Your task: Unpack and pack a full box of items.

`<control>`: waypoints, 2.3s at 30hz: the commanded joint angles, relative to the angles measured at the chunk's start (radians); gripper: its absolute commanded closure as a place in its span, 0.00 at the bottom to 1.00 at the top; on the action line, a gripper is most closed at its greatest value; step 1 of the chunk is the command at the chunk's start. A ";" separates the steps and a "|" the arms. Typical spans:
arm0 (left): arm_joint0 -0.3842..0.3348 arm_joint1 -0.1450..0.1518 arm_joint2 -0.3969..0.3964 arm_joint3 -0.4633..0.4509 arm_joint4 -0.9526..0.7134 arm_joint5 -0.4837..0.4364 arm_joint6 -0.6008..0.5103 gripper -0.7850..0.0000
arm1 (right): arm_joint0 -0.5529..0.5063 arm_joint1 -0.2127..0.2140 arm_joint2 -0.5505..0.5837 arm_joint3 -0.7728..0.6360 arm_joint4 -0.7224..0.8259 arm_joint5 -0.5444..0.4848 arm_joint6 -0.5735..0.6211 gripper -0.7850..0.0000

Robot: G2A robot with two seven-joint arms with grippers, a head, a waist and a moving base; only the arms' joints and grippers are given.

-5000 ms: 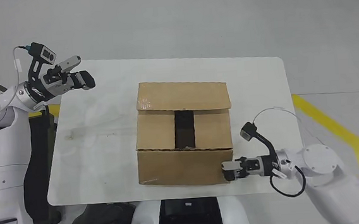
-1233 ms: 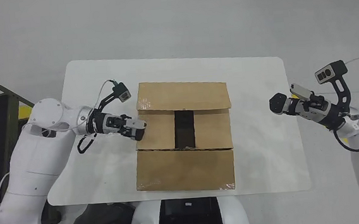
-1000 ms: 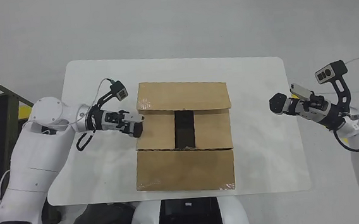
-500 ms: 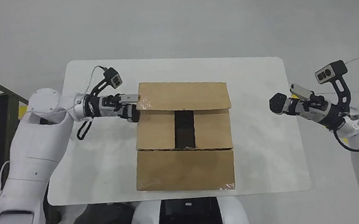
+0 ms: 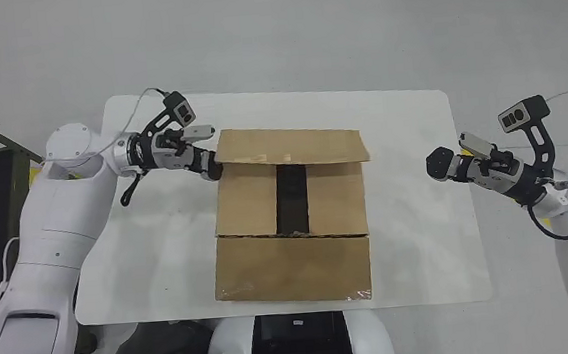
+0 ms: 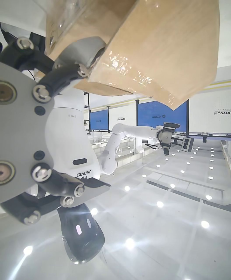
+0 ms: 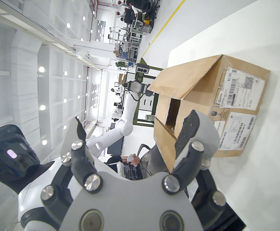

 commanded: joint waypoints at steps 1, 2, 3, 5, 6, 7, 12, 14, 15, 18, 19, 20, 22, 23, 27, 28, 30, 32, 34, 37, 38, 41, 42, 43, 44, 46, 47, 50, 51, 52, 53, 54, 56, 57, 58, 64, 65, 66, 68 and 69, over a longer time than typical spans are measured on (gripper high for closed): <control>-0.012 -0.003 0.006 0.006 -0.009 0.006 -0.003 0.00 | 0.000 0.000 0.000 0.000 0.000 0.000 0.000 0.00; -0.019 -0.005 0.008 0.008 -0.015 0.009 -0.004 0.00 | 0.000 0.000 0.000 0.000 0.000 0.000 0.000 0.00; -0.025 -0.007 0.011 0.010 -0.021 0.011 -0.003 0.00 | 0.000 0.000 0.000 0.000 0.000 0.000 0.000 0.00; -0.037 -0.010 0.016 0.014 -0.029 0.016 -0.002 0.00 | 0.000 0.000 0.000 0.000 0.000 0.000 0.000 0.00; -0.044 -0.012 0.019 0.016 -0.034 0.017 0.000 0.00 | 0.000 0.000 0.000 0.000 0.000 0.000 0.000 0.00; -0.051 -0.014 0.022 0.017 -0.040 0.021 0.002 0.00 | 0.000 0.000 0.000 0.000 0.000 0.000 0.000 0.00; -0.088 -0.025 0.039 0.030 -0.063 0.036 0.016 0.00 | 0.000 0.000 0.000 0.000 0.000 0.000 0.000 0.00; -0.102 -0.030 0.046 0.038 -0.069 0.040 0.024 0.00 | 0.000 0.000 0.000 0.000 0.000 0.000 0.000 0.00; -0.111 -0.033 0.051 0.044 -0.072 0.044 0.029 0.00 | 0.000 0.000 0.000 0.000 0.000 0.000 0.000 0.00; -0.143 -0.044 0.075 0.069 -0.079 0.063 0.044 0.00 | 0.000 0.000 0.000 0.000 0.000 0.000 0.000 0.00; -0.155 -0.048 0.084 0.082 -0.088 0.073 0.044 0.00 | 0.000 0.000 0.000 0.000 0.000 0.000 0.000 0.00; -0.167 -0.053 0.093 0.095 -0.096 0.082 0.044 0.00 | 0.000 0.000 0.000 0.000 0.000 0.000 0.000 0.00; -0.193 -0.063 0.110 0.125 -0.110 0.095 0.043 0.00 | 0.000 0.000 0.000 0.000 0.000 0.000 0.000 0.00; -0.206 -0.067 0.118 0.142 -0.116 0.099 0.045 0.00 | 0.000 0.000 0.000 0.000 0.000 0.000 0.000 0.00; -0.259 -0.086 0.147 0.199 -0.106 0.088 0.083 0.00 | 0.000 0.000 0.000 0.000 0.000 0.000 0.000 0.00; -0.271 -0.090 0.154 0.213 -0.097 0.082 0.104 0.00 | 0.000 0.000 0.000 0.000 0.000 0.000 0.000 0.00; -0.292 -0.099 0.169 0.237 -0.079 0.067 0.150 0.00 | 0.000 0.000 0.000 0.000 0.000 0.000 0.000 0.00; -0.310 -0.110 0.185 0.256 -0.076 0.063 0.178 0.00 | 0.000 0.000 0.000 0.000 0.000 0.000 0.000 0.00; -0.325 -0.119 0.198 0.275 -0.073 0.055 0.196 0.00 | 0.000 0.000 0.000 0.000 0.000 0.000 0.000 0.00; -0.343 -0.132 0.216 0.301 -0.067 0.047 0.226 0.00 | 0.000 0.000 0.000 0.000 0.000 0.000 0.000 0.00; -0.348 -0.137 0.222 0.308 -0.068 0.048 0.235 0.00 | 0.000 0.000 0.000 0.000 0.000 0.000 0.000 0.00; -0.364 -0.152 0.244 0.328 -0.054 0.044 0.285 0.00 | 0.000 0.000 0.000 0.000 0.000 0.000 0.000 0.00; -0.368 -0.157 0.252 0.335 -0.055 0.050 0.295 0.00 | 0.000 0.000 0.000 0.000 0.000 0.000 0.000 0.00; -0.374 -0.163 0.259 0.344 -0.055 0.056 0.310 0.00 | 0.000 0.000 0.000 0.000 0.000 0.000 0.000 0.00; -0.380 -0.169 0.267 0.354 -0.059 0.064 0.322 0.00 | 0.000 0.000 0.000 0.000 0.000 0.000 0.000 0.00; -0.393 -0.182 0.279 0.377 -0.066 0.073 0.350 0.00 | 0.000 0.000 0.000 0.000 0.000 0.000 0.000 0.00; -0.401 -0.188 0.286 0.388 -0.066 0.078 0.366 0.00 | 0.000 0.000 0.000 0.000 0.000 0.000 0.000 0.00; -0.423 -0.207 0.304 0.428 -0.065 0.093 0.425 0.00 | 0.000 0.000 0.000 0.000 0.000 0.000 0.000 0.00; -0.430 -0.213 0.310 0.443 -0.063 0.099 0.454 0.00 | 0.000 0.000 0.000 0.000 0.000 0.000 0.000 0.00; -0.436 -0.220 0.316 0.455 -0.060 0.103 0.480 0.00 | 0.000 0.000 0.000 0.000 0.000 0.000 0.000 0.00; -0.442 -0.226 0.323 0.468 -0.056 0.109 0.500 0.00 | 0.000 0.000 0.000 0.000 0.000 0.000 0.000 0.00; -0.448 -0.232 0.329 0.479 -0.052 0.111 0.517 0.00 | 0.000 0.000 0.000 0.000 0.000 0.000 0.000 0.00; -0.459 -0.242 0.343 0.502 -0.034 0.121 0.547 0.00 | 0.000 0.000 0.000 0.000 0.000 0.000 0.000 0.00; -0.464 -0.247 0.351 0.512 -0.023 0.134 0.560 0.00 | 0.000 0.000 0.000 0.000 0.000 0.000 0.000 0.00; -0.471 -0.252 0.359 0.520 -0.011 0.145 0.571 0.00 | 0.000 0.000 0.000 0.000 0.000 0.000 0.000 0.00; -0.500 -0.280 0.411 0.551 0.081 0.197 0.634 0.00 | 0.000 0.000 0.000 0.000 0.000 0.000 0.000 0.00; -0.503 -0.284 0.417 0.556 0.092 0.206 0.640 0.00 | 0.000 0.000 0.000 0.000 0.000 0.000 0.000 0.00; -0.506 -0.288 0.426 0.560 0.110 0.214 0.651 0.00 | 0.000 0.000 0.000 0.000 0.000 0.000 0.000 0.00; -0.507 -0.297 0.438 0.563 0.126 0.224 0.653 0.00 | 0.000 0.000 0.000 0.000 0.000 0.000 0.000 0.00; -0.507 -0.300 0.445 0.566 0.140 0.231 0.656 0.00 | 0.000 0.000 0.000 0.000 0.000 0.000 0.000 0.00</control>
